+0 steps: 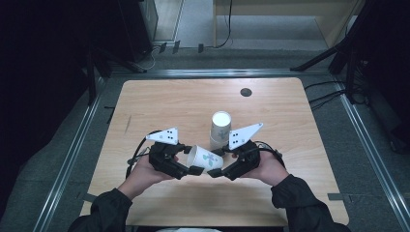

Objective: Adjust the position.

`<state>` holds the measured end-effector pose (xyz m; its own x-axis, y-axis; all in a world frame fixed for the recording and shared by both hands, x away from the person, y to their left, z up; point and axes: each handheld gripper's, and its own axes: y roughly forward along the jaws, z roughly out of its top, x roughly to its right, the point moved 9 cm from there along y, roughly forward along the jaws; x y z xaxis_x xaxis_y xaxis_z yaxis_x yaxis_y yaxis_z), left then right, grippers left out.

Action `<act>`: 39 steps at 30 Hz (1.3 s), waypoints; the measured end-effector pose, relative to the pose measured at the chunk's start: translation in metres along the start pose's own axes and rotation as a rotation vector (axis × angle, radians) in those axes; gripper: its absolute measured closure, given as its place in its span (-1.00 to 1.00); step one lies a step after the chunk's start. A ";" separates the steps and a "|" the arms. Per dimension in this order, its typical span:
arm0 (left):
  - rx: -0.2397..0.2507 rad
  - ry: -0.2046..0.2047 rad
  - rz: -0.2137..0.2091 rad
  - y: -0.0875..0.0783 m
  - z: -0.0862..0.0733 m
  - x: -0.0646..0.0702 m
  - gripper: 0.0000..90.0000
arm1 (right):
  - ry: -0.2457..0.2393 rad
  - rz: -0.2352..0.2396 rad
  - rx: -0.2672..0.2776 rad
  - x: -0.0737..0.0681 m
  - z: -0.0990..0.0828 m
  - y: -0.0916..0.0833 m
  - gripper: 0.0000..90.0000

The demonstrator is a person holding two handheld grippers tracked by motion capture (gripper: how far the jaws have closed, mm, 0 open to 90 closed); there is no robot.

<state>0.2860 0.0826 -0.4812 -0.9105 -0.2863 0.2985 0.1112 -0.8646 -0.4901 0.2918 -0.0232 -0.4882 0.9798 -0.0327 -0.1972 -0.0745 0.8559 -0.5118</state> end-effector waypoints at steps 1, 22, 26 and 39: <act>-0.008 0.009 0.009 -0.001 0.000 0.000 -0.45 | 0.004 -0.001 -0.002 0.000 0.000 0.000 -0.27; -0.311 0.116 0.077 0.021 -0.023 -0.012 -0.45 | 0.008 -0.088 -0.154 0.011 -0.041 0.014 -0.38; -0.354 0.134 0.078 0.026 -0.025 -0.014 -0.45 | 0.011 -0.094 -0.174 0.011 -0.046 0.019 -0.38; -0.431 0.198 0.055 0.044 -0.029 -0.008 -0.46 | -0.008 -0.105 -0.227 0.003 -0.056 0.033 -0.25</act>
<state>0.2864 0.0585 -0.5293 -0.9708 -0.2067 0.1217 0.0240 -0.5886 -0.8081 0.2820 -0.0236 -0.5527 0.9857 -0.1106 -0.1268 -0.0108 0.7103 -0.7038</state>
